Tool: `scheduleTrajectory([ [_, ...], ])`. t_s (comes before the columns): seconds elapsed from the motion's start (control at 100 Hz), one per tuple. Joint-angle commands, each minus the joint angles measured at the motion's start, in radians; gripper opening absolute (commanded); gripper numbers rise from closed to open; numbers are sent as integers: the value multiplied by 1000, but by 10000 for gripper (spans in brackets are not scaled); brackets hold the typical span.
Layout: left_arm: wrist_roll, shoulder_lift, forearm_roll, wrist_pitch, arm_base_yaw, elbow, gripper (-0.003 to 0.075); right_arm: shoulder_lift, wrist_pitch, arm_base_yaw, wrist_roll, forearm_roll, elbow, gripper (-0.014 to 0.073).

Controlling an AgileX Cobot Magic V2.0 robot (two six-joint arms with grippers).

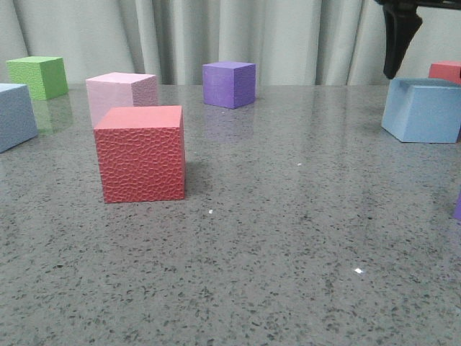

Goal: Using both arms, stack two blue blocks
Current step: 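Lower the right gripper onto the far light blue cube and close, then lift the light blue cube with the right gripper, set it beside the purple cube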

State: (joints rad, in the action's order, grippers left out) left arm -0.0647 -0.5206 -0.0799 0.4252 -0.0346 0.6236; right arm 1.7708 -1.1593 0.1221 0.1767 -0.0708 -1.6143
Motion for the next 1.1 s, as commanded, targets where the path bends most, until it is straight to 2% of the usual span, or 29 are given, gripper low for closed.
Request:
scheduleTrajectory([
  [0.0,-3,-12,-10,-85,0,35,638,-30,43,-6,0,-3,-34,653],
  [0.47,-3,-12,-11,-85,0,35,638,23,47,-6,0,-4,-34,650],
  [0.54,-3,-12,-11,-85,0,35,638,23,47,-6,0,-4,-34,614],
  [0.66,-3,-12,-11,-85,0,35,638,23,44,-6,0,-4,-34,486],
  [0.78,-3,-12,-11,-85,0,35,637,23,42,-6,0,-4,-34,400],
  [1.09,-3,-12,-11,-85,0,35,638,22,21,-6,-1,-12,-42,379],
])
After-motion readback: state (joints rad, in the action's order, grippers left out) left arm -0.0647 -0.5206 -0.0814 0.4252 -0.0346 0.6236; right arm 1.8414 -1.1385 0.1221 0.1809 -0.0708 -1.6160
